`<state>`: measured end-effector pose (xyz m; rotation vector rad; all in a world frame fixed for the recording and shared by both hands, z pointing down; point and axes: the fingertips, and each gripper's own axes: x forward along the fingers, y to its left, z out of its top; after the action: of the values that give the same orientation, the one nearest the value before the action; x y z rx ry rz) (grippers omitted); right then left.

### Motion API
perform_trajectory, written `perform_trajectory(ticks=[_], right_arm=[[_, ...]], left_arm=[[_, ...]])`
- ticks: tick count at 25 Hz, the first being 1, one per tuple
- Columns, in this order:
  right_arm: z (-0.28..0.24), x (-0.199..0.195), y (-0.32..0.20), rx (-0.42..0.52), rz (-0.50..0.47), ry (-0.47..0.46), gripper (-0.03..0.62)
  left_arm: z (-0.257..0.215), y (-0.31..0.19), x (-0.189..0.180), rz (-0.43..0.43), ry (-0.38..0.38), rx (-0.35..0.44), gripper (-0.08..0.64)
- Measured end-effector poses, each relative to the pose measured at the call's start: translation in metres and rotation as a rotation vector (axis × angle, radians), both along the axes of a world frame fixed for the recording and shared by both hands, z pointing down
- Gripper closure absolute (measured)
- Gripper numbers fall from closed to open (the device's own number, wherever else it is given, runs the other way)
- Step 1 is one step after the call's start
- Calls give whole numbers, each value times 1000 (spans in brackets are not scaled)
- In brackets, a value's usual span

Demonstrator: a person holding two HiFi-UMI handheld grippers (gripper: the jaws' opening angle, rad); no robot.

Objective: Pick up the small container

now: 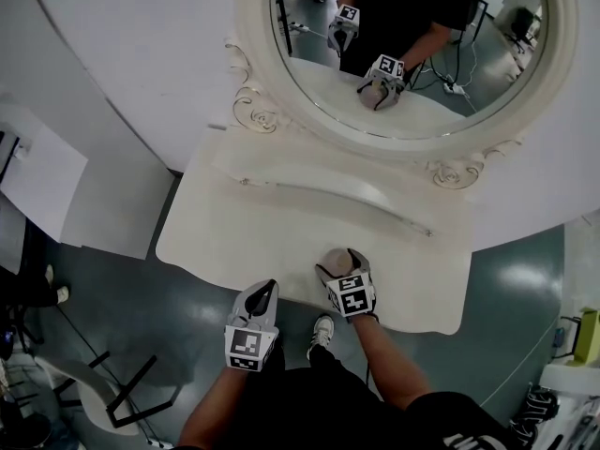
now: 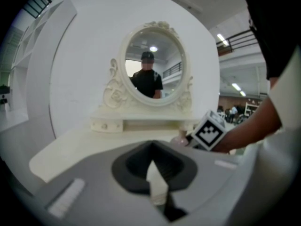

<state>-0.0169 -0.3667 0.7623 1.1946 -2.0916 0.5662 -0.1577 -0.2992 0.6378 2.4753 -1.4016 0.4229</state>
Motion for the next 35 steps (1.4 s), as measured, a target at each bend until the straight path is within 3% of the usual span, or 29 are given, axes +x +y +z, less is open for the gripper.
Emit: perform_trajectory(ticks=[13,18,28,35], right_arm=[[0,2,-1,6,7,2,230],[-7,4,-3,30,38,-39,230],[-109,10,-12,244,48,-133,230],[-191,13,-11,403,38,-182,230]], left_arm=[[-10,10,2,-11,-5,17,552],[-12,14,-1,-13,-4,19,552],[-21,12,0,-5,2,29,552],[-54,-25,7,13,36,114,552]])
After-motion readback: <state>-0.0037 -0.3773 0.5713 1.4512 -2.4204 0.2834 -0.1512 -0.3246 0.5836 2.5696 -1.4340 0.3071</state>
